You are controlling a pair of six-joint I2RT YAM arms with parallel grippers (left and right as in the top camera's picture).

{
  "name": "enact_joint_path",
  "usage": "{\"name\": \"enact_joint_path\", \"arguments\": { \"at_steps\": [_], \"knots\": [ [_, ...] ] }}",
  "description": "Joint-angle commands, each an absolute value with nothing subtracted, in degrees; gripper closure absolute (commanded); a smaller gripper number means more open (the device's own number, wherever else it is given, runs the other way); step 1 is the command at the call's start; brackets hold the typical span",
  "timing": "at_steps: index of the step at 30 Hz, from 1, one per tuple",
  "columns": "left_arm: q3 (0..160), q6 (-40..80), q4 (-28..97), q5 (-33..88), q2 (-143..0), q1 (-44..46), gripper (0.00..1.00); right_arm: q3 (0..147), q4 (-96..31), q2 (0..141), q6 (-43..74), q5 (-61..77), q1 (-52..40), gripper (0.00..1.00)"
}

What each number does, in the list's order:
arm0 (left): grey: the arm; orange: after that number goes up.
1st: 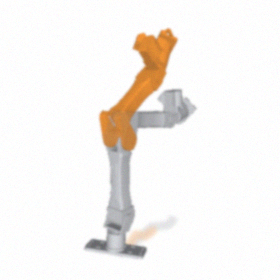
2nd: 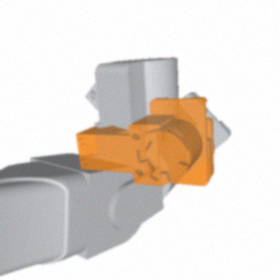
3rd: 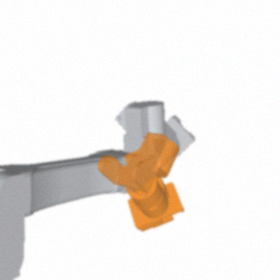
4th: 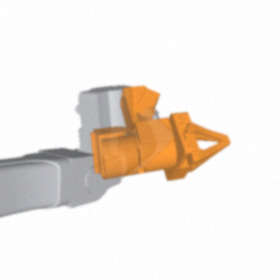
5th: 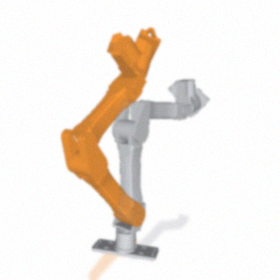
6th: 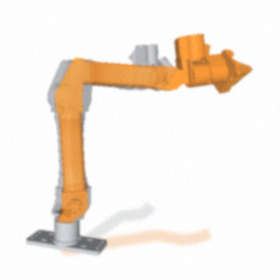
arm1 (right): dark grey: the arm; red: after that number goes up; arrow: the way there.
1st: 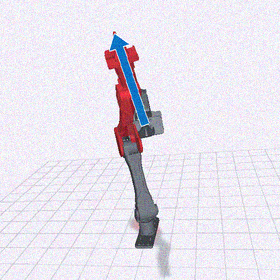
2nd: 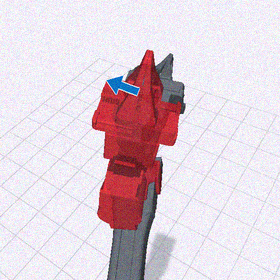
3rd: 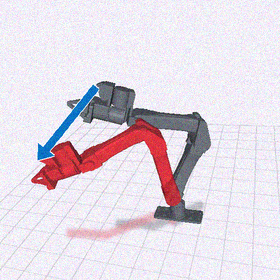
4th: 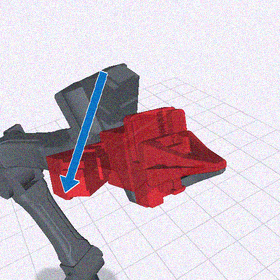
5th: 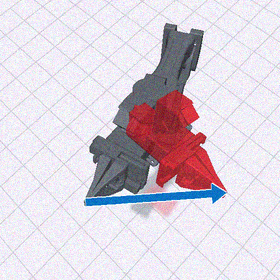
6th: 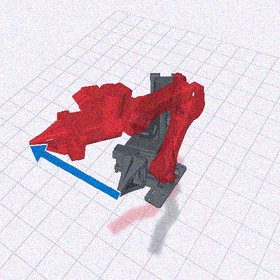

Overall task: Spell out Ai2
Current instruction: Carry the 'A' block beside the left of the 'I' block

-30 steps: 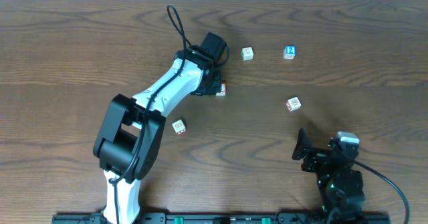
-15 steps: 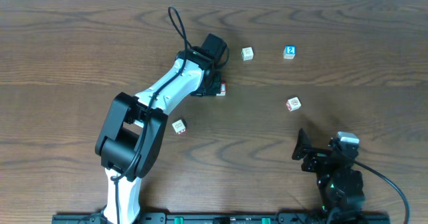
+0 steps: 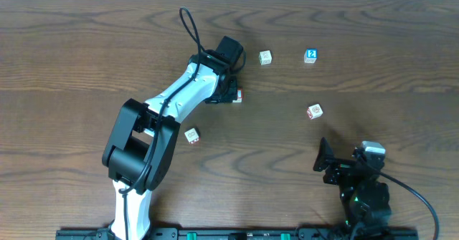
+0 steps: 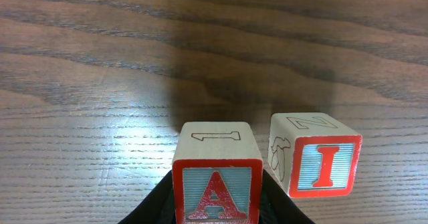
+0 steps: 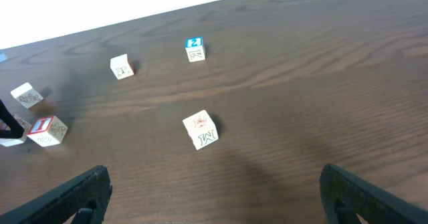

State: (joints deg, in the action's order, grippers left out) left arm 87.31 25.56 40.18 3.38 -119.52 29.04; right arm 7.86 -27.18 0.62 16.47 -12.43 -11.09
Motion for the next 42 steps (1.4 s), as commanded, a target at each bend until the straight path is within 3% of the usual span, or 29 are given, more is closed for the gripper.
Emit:
{"name": "enact_joint_path", "arguments": {
  "at_steps": [1,34,36,37,42],
  "knots": [
    [88.1,26.4,40.2,3.9,-120.7,29.1,0.94,7.7,-27.2,0.3,16.0,-12.6,-10.8,0.01],
    [84.5,27.5,37.9,3.9,-120.7,29.3,0.94,7.7,-27.2,0.3,16.0,-12.6,-10.8,0.01],
    [84.5,27.5,37.9,3.9,-120.7,29.3,0.89,7.7,-27.2,0.3,16.0,-12.6,-10.8,0.01],
    [84.5,27.5,37.9,3.9,-120.7,29.3,0.79,7.7,-27.2,0.3,16.0,-12.6,-10.8,0.01],
    [84.5,27.4,37.4,3.9,-120.7,29.3,0.71,7.7,-27.2,0.3,16.0,-12.6,-10.8,0.01]
  ]
}}
